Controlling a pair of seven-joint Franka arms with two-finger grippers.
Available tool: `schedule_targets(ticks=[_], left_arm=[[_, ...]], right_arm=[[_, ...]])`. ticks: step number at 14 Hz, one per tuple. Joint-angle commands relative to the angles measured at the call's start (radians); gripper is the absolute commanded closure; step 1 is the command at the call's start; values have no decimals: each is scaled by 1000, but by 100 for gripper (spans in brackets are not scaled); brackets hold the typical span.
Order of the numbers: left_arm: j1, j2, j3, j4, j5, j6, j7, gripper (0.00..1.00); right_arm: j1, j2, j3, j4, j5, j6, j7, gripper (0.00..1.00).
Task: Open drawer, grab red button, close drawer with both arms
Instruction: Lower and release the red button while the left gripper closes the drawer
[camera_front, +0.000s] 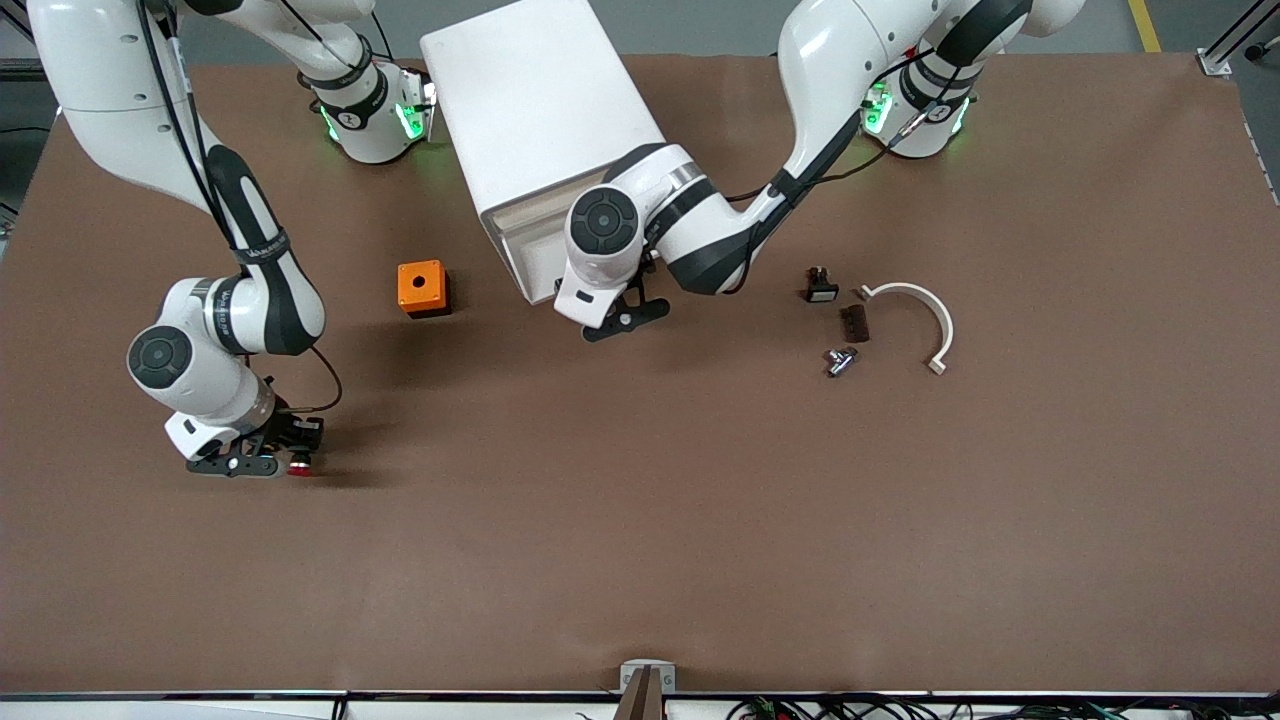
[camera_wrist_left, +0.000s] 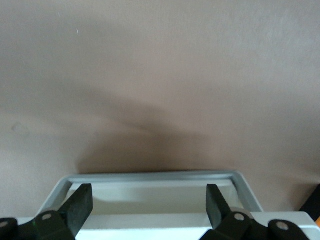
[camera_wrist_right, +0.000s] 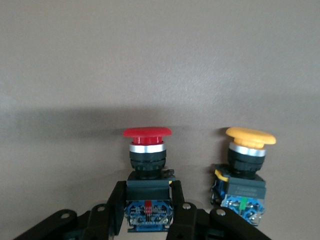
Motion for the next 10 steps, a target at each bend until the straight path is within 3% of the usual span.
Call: schedule_targets(ticks=[1, 3, 6, 10], left_arm=[[4, -29, -13, -42, -55, -15, -19, 0], [1, -24, -13, -45, -92, -15, -20, 0], [1, -18, -13, -48, -155, -13, -16, 0], [2, -18, -13, -70, -218, -13, -16, 0]], right_arm=[[-21, -2, 20, -7, 17, 9, -21, 47], [-14, -2, 20, -4, 21, 7, -20, 0], [-11, -29, 20, 8, 21, -3, -24, 0], [-13, -144, 18, 16, 18, -84, -37, 0]])
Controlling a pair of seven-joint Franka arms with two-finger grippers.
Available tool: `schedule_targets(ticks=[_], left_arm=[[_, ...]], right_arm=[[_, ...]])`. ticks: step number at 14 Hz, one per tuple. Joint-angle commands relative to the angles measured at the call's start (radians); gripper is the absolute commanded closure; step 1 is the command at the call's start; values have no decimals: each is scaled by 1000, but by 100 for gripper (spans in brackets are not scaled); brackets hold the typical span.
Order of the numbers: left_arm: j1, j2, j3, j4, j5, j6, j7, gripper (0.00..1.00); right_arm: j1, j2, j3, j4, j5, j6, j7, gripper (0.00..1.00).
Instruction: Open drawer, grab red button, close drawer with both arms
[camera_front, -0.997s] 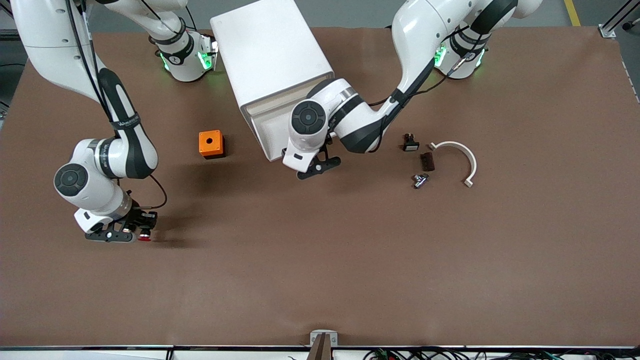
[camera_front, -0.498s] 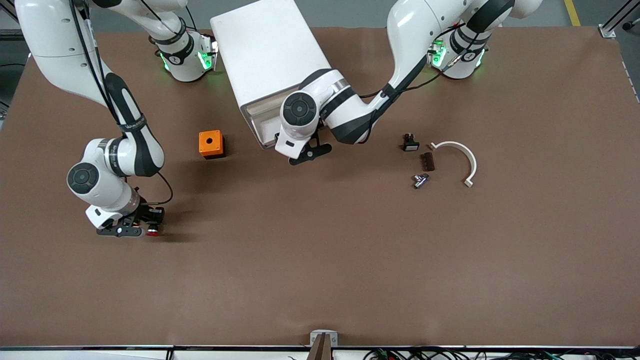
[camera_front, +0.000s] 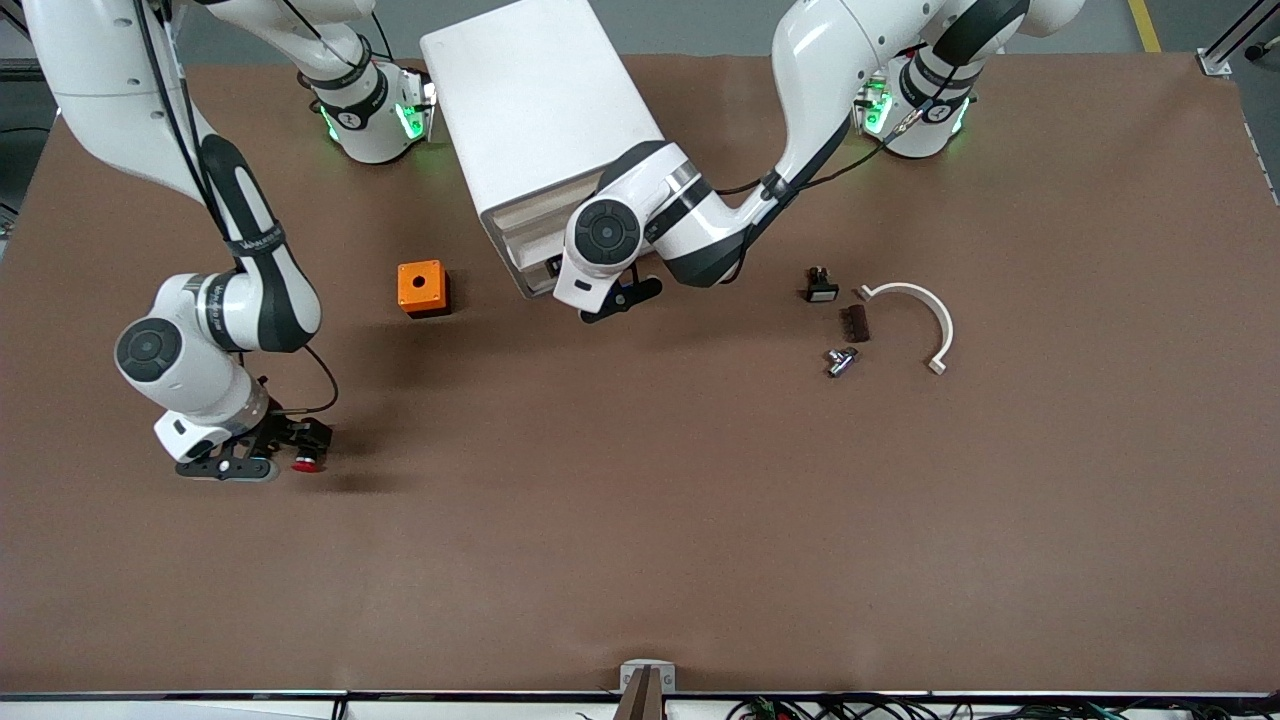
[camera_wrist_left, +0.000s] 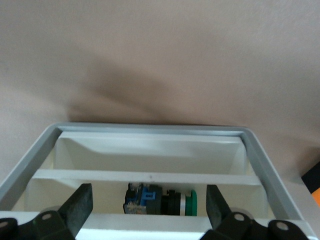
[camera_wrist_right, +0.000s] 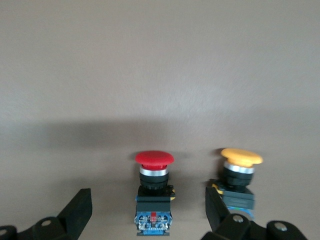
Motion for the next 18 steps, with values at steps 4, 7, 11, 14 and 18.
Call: schedule_targets(ticks=[4, 7, 11, 14, 18], left_arm=[[4, -18, -2, -35, -116, -6, 7, 0], [4, -16, -2, -41, -167, -6, 12, 0], [2, -9, -2, -41, -167, -6, 13, 0], [10, -15, 0, -40, -152, -6, 15, 0], [36, -44, 11, -35, -65, -7, 7, 0]], right_arm=[[-16, -224, 12, -5, 17, -251, -44, 0], [-15, -316, 16, -5, 26, -348, -39, 0], [-16, -408, 9, 7, 195, -493, -47, 0], [-19, -460, 5, 21, 193, -550, -39, 0], [-19, -495, 0, 28, 155, -593, -33, 0]])
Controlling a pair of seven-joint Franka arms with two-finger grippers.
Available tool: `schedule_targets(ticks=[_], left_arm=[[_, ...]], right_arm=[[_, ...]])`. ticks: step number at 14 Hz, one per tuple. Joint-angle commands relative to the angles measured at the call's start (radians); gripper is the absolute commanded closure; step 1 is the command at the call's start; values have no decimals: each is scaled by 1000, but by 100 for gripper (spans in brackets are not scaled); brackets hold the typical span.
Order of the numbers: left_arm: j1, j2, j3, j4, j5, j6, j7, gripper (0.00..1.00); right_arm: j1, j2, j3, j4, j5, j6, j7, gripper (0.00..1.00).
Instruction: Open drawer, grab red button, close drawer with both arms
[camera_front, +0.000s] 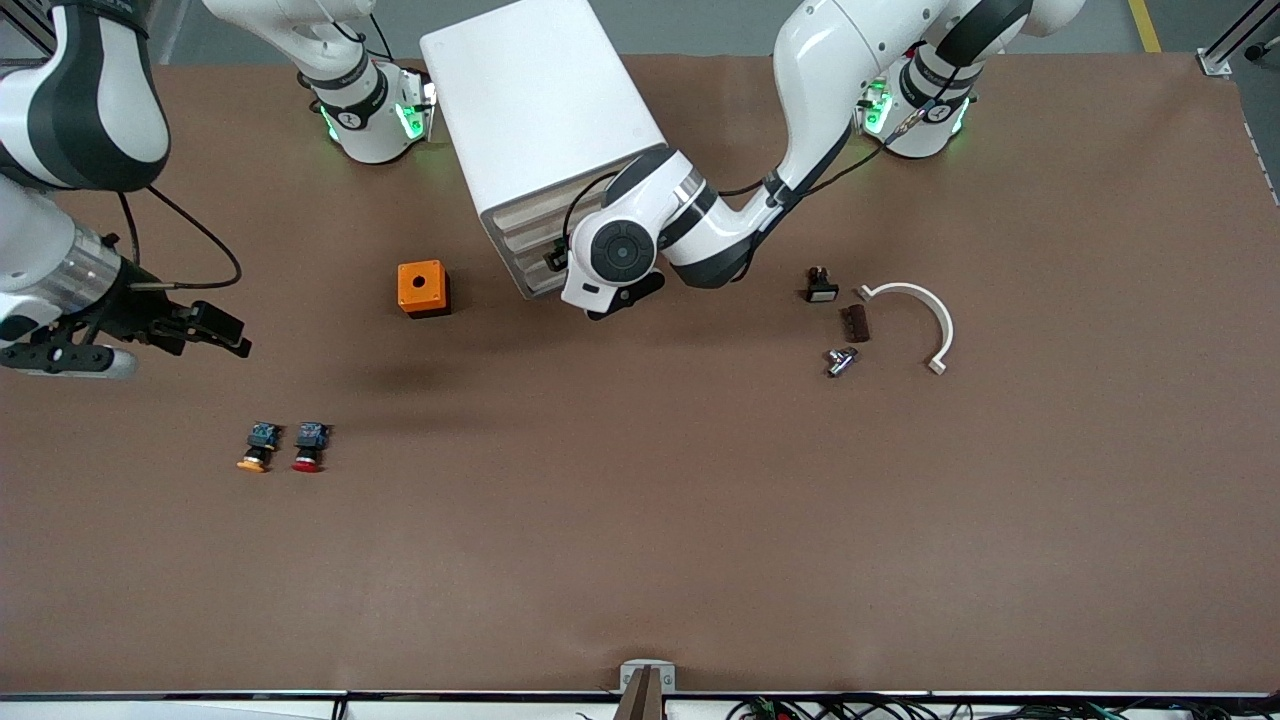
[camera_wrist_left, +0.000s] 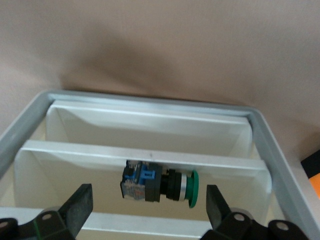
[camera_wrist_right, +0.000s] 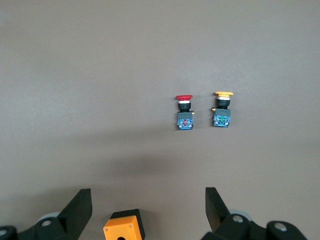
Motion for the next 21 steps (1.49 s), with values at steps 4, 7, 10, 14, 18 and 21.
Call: schedule_targets(ticks=[4, 7, 10, 14, 18, 21], left_arm=[[96, -166, 3, -9, 182, -94, 48, 0], [190, -285, 3, -14, 193, -264, 250, 0], [303, -385, 3, -12, 219, -408, 460, 0], [469, -512, -1, -14, 285, -481, 675, 0], [647, -605, -3, -28, 285, -548, 893, 0], [768, -700, -3, -104, 285, -553, 1036, 0]], right_arm=[[-13, -15, 16, 150, -37, -193, 99, 0], [-8, -13, 19, 213, -52, -223, 117, 0], [-8, -10, 21, 297, -53, -309, 120, 0], [-8, -10, 21, 344, -53, -316, 113, 0], [13, -7, 21, 411, -93, -398, 117, 0], [17, 8, 21, 450, -101, -434, 114, 0]])
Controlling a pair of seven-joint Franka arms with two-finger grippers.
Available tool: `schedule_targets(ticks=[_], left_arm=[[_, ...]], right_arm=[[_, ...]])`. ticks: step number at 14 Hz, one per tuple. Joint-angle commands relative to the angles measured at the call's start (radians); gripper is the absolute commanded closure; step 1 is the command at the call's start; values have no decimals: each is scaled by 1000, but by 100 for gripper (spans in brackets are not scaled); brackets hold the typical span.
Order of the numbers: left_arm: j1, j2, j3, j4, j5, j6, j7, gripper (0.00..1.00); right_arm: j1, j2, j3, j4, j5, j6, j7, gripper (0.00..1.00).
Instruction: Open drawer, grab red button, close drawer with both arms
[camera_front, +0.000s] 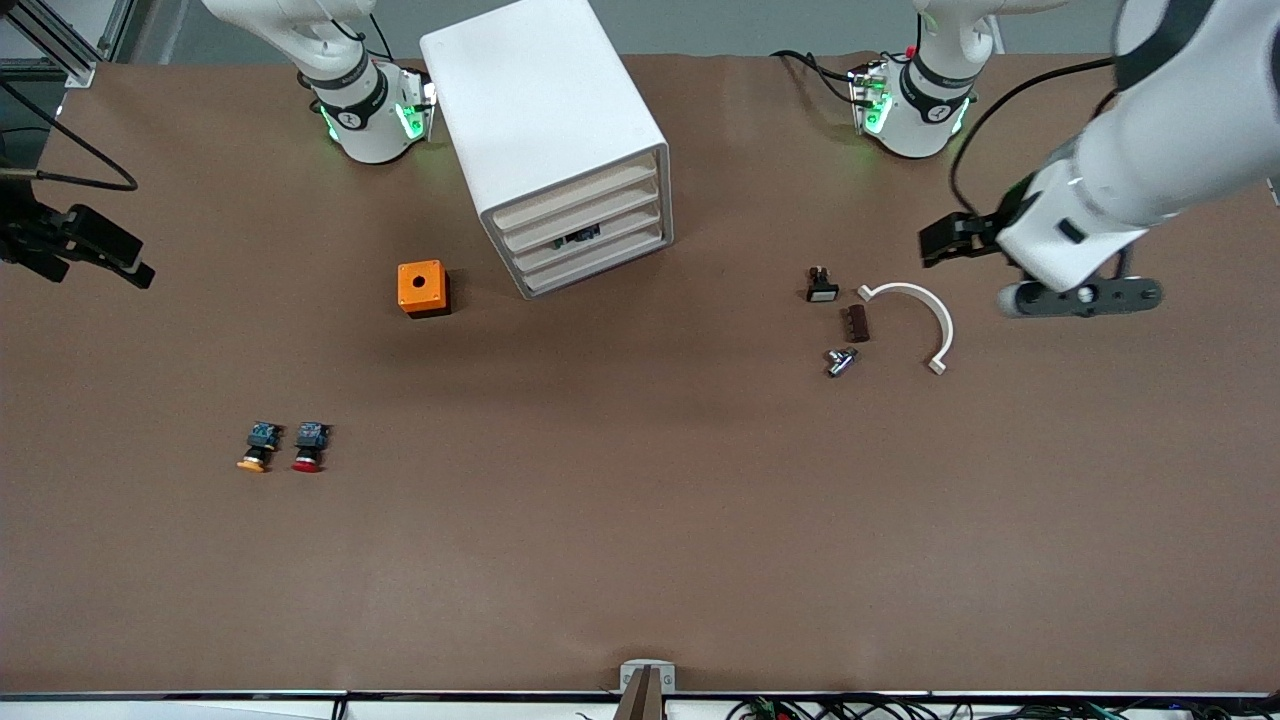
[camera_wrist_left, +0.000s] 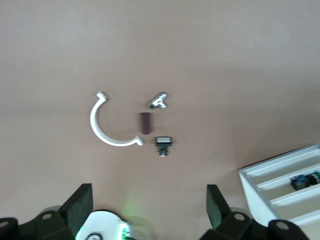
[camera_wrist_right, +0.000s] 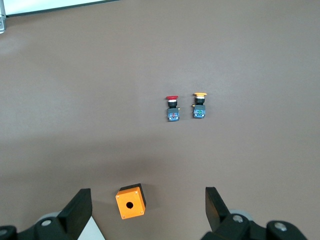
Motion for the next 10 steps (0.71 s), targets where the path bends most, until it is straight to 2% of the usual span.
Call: schedule_targets(ticks=[1, 2, 5, 7, 10], left_arm=[[86, -100, -7, -106, 11, 7, 130, 0], [83, -119, 19, -126, 11, 8, 172, 0], [-15, -168, 194, -183, 10, 16, 260, 0], [-44, -217, 249, -252, 10, 54, 283, 0], [-47, -315, 283, -420, 13, 186, 309, 0]], right_arm=[[4, 26, 2, 45, -17, -28, 11, 0], [4, 26, 2, 44, -17, -30, 9, 0], [4, 26, 2, 35, -17, -50, 11, 0], [4, 26, 2, 35, -17, -51, 9, 0], [3, 26, 2, 33, -17, -50, 9, 0]])
